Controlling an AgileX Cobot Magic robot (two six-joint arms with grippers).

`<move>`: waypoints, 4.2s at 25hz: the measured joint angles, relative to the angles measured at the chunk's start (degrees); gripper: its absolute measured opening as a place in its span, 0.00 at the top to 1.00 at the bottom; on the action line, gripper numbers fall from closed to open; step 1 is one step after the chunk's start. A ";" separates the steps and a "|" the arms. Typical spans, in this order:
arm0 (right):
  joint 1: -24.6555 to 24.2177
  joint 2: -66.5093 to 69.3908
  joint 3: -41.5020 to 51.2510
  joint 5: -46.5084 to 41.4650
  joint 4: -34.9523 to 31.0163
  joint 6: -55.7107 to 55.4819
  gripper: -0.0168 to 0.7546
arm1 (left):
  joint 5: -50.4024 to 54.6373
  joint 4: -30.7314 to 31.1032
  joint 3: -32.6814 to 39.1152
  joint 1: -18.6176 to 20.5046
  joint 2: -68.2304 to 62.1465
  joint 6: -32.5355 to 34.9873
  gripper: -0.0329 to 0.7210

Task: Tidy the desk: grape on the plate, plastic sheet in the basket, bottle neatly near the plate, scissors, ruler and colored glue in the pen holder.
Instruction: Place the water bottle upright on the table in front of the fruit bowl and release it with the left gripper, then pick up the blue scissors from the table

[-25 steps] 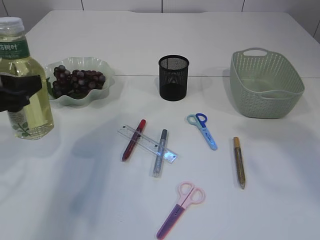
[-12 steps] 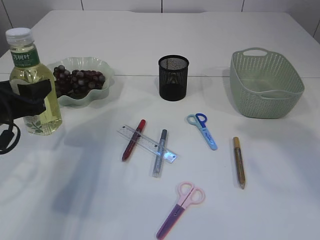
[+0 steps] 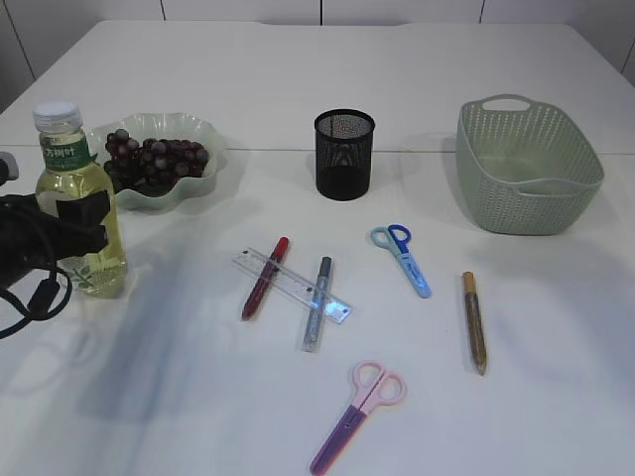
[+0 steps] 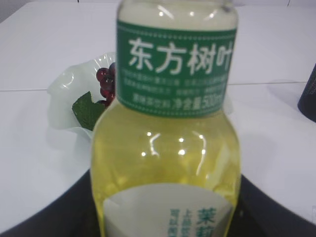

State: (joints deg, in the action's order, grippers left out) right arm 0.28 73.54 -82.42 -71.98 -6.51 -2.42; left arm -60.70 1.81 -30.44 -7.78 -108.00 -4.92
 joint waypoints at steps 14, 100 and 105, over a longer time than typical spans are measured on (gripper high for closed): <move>0.00 0.00 0.00 0.00 1.69 0.58 0.23 | -0.21 -0.09 -7.96 0.00 -7.24 0.29 0.42; 0.00 0.00 0.00 0.00 1.83 0.84 0.23 | 41.05 -3.76 -4.98 0.00 40.35 0.64 0.21; 0.00 0.00 0.00 0.00 1.83 0.84 0.23 | 59.07 -6.27 -4.98 0.00 52.34 0.64 0.21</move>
State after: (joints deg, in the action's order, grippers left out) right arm 0.28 73.54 -82.42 -71.98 -4.68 -1.59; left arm -1.63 -4.45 -35.43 -7.78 -55.66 -4.28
